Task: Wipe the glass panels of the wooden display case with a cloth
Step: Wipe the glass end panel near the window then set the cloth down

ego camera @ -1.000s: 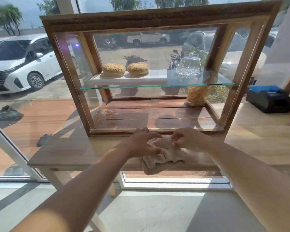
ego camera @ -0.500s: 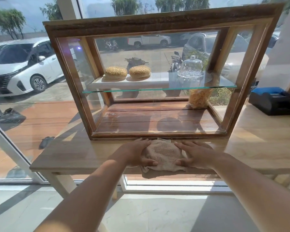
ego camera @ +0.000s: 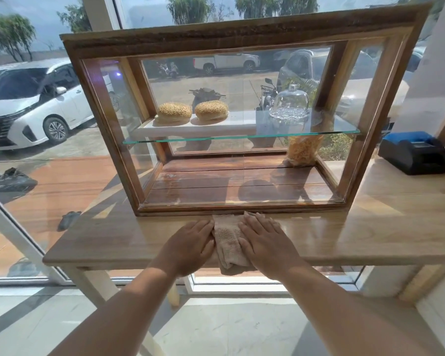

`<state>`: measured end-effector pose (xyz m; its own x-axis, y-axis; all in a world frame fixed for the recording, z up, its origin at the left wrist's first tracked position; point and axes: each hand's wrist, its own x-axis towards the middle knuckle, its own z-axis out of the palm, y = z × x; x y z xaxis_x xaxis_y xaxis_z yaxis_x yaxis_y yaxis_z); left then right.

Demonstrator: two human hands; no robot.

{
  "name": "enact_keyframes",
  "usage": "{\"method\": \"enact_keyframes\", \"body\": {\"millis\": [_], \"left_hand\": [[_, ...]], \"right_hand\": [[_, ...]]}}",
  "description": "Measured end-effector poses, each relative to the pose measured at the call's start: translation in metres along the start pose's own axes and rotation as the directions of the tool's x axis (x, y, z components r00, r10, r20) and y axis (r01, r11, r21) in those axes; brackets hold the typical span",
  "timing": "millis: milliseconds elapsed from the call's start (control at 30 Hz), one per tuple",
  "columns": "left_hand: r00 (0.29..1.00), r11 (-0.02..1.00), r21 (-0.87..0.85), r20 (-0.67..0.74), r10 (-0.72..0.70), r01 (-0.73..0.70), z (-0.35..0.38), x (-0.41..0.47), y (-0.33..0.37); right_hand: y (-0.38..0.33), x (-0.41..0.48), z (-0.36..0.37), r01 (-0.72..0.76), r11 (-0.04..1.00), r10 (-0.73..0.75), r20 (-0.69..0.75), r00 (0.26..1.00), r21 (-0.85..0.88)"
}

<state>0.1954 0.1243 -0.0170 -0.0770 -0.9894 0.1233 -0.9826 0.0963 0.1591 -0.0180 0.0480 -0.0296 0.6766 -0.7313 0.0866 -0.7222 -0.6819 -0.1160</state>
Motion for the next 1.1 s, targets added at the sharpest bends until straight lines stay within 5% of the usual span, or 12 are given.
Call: {"method": "enact_keyframes", "body": {"millis": [267, 400, 567, 800, 867, 967, 1100], "left_hand": [[0.985, 0.986, 0.025, 0.056, 0.165, -0.167, 0.019, 0.045, 0.063], [0.975, 0.978, 0.025, 0.095, 0.203, -0.206, 0.025, 0.071, 0.093], [0.959, 0.964, 0.012, 0.105, 0.261, -0.264, 0.034, 0.095, 0.118], [0.963, 0.964, -0.023, 0.038, 0.266, -0.265, 0.047, 0.104, 0.121], [0.968, 0.968, -0.026, 0.031, 0.251, -0.25, 0.047, 0.104, 0.121], [0.969, 0.97, -0.013, 0.028, 0.244, -0.244, 0.047, 0.104, 0.121], [0.971, 0.971, -0.027, 0.026, 0.238, -0.238, 0.048, 0.104, 0.121]], "right_hand": [[0.109, -0.045, -0.015, -0.072, 0.993, 0.074, 0.027, 0.997, -0.092], [0.176, -0.08, -0.022, -0.297, 0.942, 0.307, 0.044, 0.951, -0.155], [0.215, -0.108, -0.039, -0.673, 0.737, 0.67, -0.063, 0.74, -0.07], [0.219, -0.077, -0.047, -0.887, 0.461, 0.885, -0.062, 0.462, -0.035], [0.217, -0.071, -0.046, -0.854, 0.514, 0.847, -0.108, 0.521, -0.083], [0.224, -0.07, -0.04, -0.683, 0.718, 0.68, -0.075, 0.73, -0.133], [0.225, -0.062, -0.039, -0.713, 0.69, 0.718, -0.004, 0.696, -0.122]]}}
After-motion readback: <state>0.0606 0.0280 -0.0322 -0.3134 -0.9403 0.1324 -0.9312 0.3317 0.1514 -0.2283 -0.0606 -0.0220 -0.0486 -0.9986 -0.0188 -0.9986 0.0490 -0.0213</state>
